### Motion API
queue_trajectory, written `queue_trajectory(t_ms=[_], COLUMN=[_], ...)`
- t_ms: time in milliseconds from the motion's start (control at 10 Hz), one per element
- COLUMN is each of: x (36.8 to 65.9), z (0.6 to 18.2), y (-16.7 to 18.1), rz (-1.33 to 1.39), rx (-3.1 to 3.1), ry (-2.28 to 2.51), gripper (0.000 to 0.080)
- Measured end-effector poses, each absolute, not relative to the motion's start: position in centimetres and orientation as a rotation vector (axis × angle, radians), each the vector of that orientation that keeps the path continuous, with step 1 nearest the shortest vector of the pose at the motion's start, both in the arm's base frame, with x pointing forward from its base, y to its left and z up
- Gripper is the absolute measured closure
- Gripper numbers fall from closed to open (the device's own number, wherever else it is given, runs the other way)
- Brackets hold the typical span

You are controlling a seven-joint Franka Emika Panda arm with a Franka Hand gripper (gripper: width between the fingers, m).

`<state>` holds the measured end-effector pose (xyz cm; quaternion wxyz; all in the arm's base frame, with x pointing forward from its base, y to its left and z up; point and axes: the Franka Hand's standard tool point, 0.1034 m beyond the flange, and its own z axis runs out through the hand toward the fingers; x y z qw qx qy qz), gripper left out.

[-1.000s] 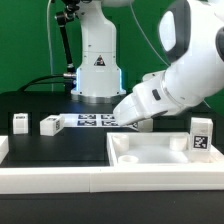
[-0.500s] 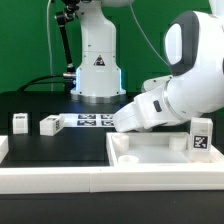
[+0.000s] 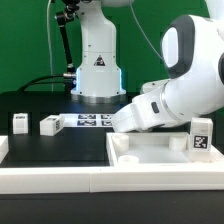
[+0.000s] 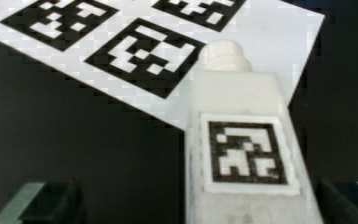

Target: Assemble square table

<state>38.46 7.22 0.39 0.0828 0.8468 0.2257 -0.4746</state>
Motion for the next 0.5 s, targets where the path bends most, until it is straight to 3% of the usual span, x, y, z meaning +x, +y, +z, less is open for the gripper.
queue_trajectory(t_ms=[100, 200, 300, 400, 500], x=[38.47, 38.48, 38.48, 38.5, 38.52], z=[0.39, 0.38, 0.38, 0.4, 0.4], y=[7.19, 7.17, 7.15, 7.11, 7.1], rz=[-1.417, -1.417, -1.417, -1.418, -1.417], rx=[2.529, 2.53, 2.53, 2.53, 2.531], ry=[0.673, 0.672, 0.671, 0.669, 0.669], gripper=[0.016, 0.0318, 0.0318, 0.0505, 0.051])
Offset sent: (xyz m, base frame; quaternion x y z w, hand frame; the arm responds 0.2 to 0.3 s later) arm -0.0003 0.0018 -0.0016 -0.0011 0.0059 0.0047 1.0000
